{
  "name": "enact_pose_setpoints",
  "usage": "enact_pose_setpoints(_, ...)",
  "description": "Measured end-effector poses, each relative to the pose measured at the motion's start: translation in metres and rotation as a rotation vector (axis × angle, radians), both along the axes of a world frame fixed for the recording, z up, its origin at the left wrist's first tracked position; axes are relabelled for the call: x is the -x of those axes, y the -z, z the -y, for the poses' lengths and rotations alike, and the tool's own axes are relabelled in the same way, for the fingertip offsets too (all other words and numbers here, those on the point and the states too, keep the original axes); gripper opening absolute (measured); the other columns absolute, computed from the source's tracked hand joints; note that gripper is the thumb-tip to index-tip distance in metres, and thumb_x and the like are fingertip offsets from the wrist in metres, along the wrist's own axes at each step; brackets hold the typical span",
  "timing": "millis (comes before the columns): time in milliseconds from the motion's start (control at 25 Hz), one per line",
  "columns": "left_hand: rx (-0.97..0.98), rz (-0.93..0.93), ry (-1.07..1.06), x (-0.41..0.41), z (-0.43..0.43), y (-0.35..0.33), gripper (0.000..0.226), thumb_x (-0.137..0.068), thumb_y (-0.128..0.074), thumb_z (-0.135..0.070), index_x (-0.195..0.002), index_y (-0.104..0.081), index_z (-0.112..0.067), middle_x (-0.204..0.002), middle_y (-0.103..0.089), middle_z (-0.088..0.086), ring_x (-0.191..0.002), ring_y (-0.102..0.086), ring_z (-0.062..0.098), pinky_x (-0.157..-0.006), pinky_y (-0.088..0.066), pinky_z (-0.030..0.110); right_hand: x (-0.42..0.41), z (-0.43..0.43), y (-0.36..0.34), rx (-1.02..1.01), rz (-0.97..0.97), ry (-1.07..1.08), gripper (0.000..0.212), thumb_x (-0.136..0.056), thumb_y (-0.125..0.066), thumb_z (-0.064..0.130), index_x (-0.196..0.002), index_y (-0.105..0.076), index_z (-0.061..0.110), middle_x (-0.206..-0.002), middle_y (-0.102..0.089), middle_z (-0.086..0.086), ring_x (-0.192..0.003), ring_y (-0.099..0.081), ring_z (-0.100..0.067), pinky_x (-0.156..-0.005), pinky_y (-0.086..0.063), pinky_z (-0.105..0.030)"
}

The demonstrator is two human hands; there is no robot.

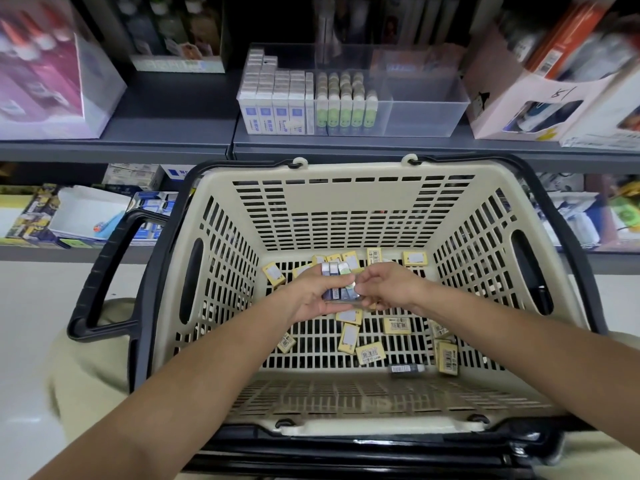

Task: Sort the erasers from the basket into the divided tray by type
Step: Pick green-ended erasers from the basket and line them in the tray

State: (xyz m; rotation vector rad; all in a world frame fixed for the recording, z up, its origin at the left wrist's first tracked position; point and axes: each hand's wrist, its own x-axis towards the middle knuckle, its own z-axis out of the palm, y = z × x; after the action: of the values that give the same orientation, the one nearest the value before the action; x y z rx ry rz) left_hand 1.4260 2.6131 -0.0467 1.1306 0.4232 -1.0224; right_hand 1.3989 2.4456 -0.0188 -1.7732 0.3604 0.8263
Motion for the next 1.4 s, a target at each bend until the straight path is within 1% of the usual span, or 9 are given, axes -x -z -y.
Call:
enact_pose_setpoints(120,-0.010,0.028,0.023,-0.002,-0.001,0.003,0.056,-0.070,-0.077,-0.006,-0.120,-0.051,-0.007,-0.107,-0.070,0.009,-0.093,-0.068,0.022,-0.071,-0.059,0.035,-0.001,0.013,-0.001,0.080,-0.040,-0.165,0.005,-0.087,-0.062,0.011,-0.092,-0.063,0.013,-0.075,-0.066,-0.003,-0.063,-0.060,-0.007,-0.053,-0.048,-0.016)
enact_pose_setpoints(240,-0.077,0.042,0.066,-0.001,-0.004,0.004,0.036,-0.074,-0.075,-0.003,-0.102,-0.055,-0.013,-0.098,-0.070,0.006,-0.089,-0.068,0.020,-0.070,-0.059,0.034,0.008,0.027,0.012,0.430,-0.059,-0.712,0.017,-0.086,-0.063,0.016,-0.102,-0.066,0.010,-0.100,-0.068,-0.005,-0.083,-0.063,-0.012,-0.076,-0.052,-0.024)
enact_pose_setpoints(320,-0.118,0.044,0.121,0.002,-0.003,0.005,0.035,-0.077,-0.073,-0.002,-0.103,-0.054,-0.014,-0.106,-0.066,0.008,-0.092,-0.067,0.021,-0.070,-0.059,0.034,0.020,0.026,0.024,0.509,-0.107,-0.943,0.023,-0.085,-0.064,0.016,-0.107,-0.067,0.010,-0.111,-0.067,-0.005,-0.099,-0.063,-0.017,-0.088,-0.051,-0.029)
enact_pose_setpoints(560,-0.129,0.050,0.199,0.005,-0.001,-0.001,0.037,-0.079,-0.071,-0.002,-0.110,-0.052,-0.012,-0.113,-0.063,0.009,-0.101,-0.064,0.021,-0.075,-0.057,0.034,0.042,0.016,0.045,0.634,-0.146,-1.189,0.029,-0.083,-0.065,0.017,-0.108,-0.064,0.002,-0.111,-0.065,-0.012,-0.093,-0.062,-0.023,-0.076,-0.046,-0.030)
enact_pose_setpoints(680,-0.137,0.055,0.194,0.004,-0.004,-0.002,0.040,-0.079,-0.071,-0.002,-0.112,-0.051,-0.011,-0.114,-0.062,0.011,-0.100,-0.064,0.022,-0.075,-0.058,0.034,0.041,0.012,0.041,0.651,-0.145,-1.260,0.018,-0.085,-0.064,0.022,-0.093,-0.063,0.006,-0.092,-0.062,-0.005,-0.082,-0.052,-0.019,-0.074,-0.043,-0.030)
enact_pose_setpoints(1000,-0.148,0.142,0.250,-0.003,-0.008,-0.015,0.034,-0.079,-0.071,-0.001,-0.104,-0.052,-0.013,-0.107,-0.063,0.007,-0.095,-0.065,0.019,-0.077,-0.057,0.032,-0.007,0.013,-0.008,0.320,0.058,-0.654,0.024,-0.092,-0.052,0.016,-0.114,-0.058,0.009,-0.090,-0.061,-0.001,-0.068,-0.056,-0.009,-0.059,-0.045,-0.021)
enact_pose_setpoints(1160,-0.125,0.208,0.174,-0.015,-0.010,-0.031,0.052,-0.077,-0.073,-0.004,-0.121,-0.045,-0.007,-0.125,-0.056,0.012,-0.100,-0.064,0.020,-0.070,-0.057,0.029,-0.021,0.016,-0.029,0.252,0.248,-0.465,0.019,-0.085,-0.058,0.009,-0.099,-0.067,0.017,-0.079,-0.061,0.010,-0.059,-0.056,0.002,-0.050,-0.040,-0.011)
enact_pose_setpoints(1280,-0.062,0.219,0.102,-0.024,-0.012,-0.045,0.046,-0.078,-0.072,-0.005,-0.117,-0.046,-0.007,-0.109,-0.064,0.015,-0.087,-0.070,0.022,-0.066,-0.057,0.033,-0.033,0.017,-0.047,0.074,0.321,-0.265,0.010,-0.082,-0.067,0.008,-0.089,-0.063,0.014,-0.073,-0.065,-0.001,-0.056,-0.060,-0.002,-0.058,-0.049,-0.020)
enact_pose_setpoints(1400,0.002,0.210,-0.008,-0.032,-0.009,-0.060,0.037,-0.079,-0.069,-0.002,-0.109,-0.048,-0.010,-0.093,-0.068,0.011,-0.079,-0.071,0.021,-0.062,-0.058,0.034,-0.043,0.016,-0.069,0.047,0.400,-0.213,0.006,-0.081,-0.069,0.015,-0.083,-0.063,0.015,-0.064,-0.064,0.002,-0.051,-0.060,0.000,-0.055,-0.052,-0.015)
